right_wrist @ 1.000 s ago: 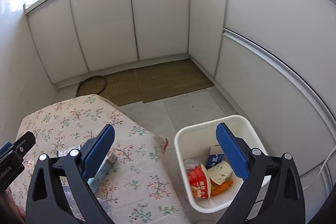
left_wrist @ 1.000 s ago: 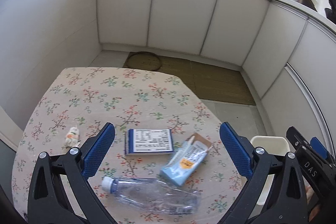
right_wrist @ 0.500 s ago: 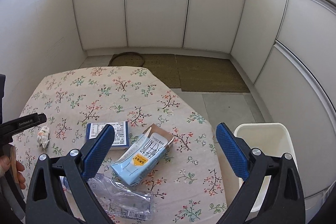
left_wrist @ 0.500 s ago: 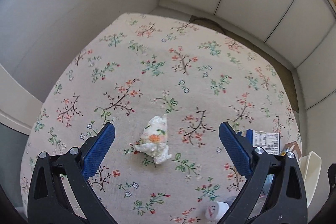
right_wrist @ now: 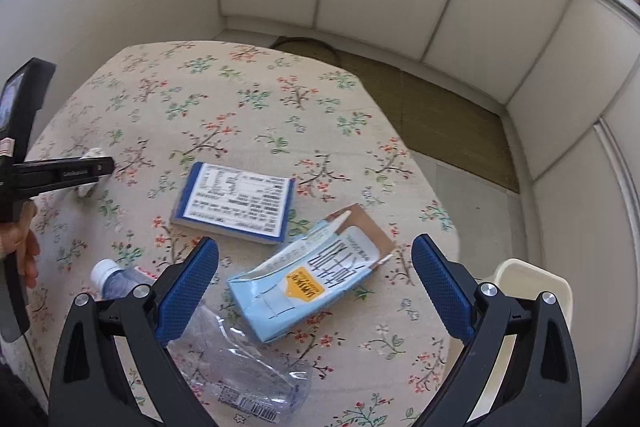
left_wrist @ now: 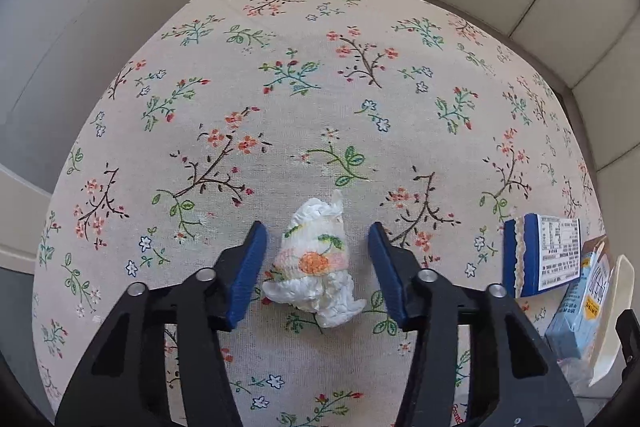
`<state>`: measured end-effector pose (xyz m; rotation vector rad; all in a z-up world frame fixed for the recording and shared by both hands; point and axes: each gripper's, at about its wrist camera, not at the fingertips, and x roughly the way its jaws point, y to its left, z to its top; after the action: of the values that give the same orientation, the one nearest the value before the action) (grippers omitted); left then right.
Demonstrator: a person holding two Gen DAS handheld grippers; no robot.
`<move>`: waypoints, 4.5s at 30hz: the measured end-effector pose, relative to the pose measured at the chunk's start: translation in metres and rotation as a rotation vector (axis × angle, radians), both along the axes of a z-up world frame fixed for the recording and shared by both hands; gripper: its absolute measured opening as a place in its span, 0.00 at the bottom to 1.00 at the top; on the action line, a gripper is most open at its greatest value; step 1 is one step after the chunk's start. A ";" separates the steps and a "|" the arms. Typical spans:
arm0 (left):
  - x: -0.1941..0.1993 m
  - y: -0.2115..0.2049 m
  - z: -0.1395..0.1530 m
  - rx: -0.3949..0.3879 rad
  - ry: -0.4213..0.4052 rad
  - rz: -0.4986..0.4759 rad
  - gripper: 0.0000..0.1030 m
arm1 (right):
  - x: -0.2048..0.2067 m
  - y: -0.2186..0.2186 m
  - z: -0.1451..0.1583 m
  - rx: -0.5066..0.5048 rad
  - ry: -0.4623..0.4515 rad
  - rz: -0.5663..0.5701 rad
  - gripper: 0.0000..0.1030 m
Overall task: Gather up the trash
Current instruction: 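Grasp the crumpled tissue with the left tool while the right tool approaches the bottle, then grasp the plastic bottle with the right tool while the left tool lifts the tissue, then carry the tissue in the left tool and bottle in the right tool over the bin, then open the right tool then the left tool, dropping bottle and tissue into the bin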
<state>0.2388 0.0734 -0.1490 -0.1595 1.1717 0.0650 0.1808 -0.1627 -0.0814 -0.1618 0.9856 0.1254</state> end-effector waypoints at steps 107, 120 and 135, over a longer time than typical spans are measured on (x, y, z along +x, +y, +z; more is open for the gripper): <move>-0.145 -0.295 0.202 -0.421 -0.473 -0.521 0.28 | -0.142 -0.268 0.103 0.167 -0.386 -0.526 0.21; -0.161 -0.378 0.186 -0.399 -0.460 -0.652 0.28 | -0.171 -0.322 0.087 0.124 -0.368 -0.622 0.51; -0.158 -0.455 0.144 -0.343 -0.369 -0.733 0.65 | -0.211 -0.381 0.078 -0.028 -0.377 -0.931 0.81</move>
<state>0.0807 -0.3821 -0.0045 -0.0318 0.8057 -0.7840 -0.0299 -0.5441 -0.0036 0.2507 0.6064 -0.7474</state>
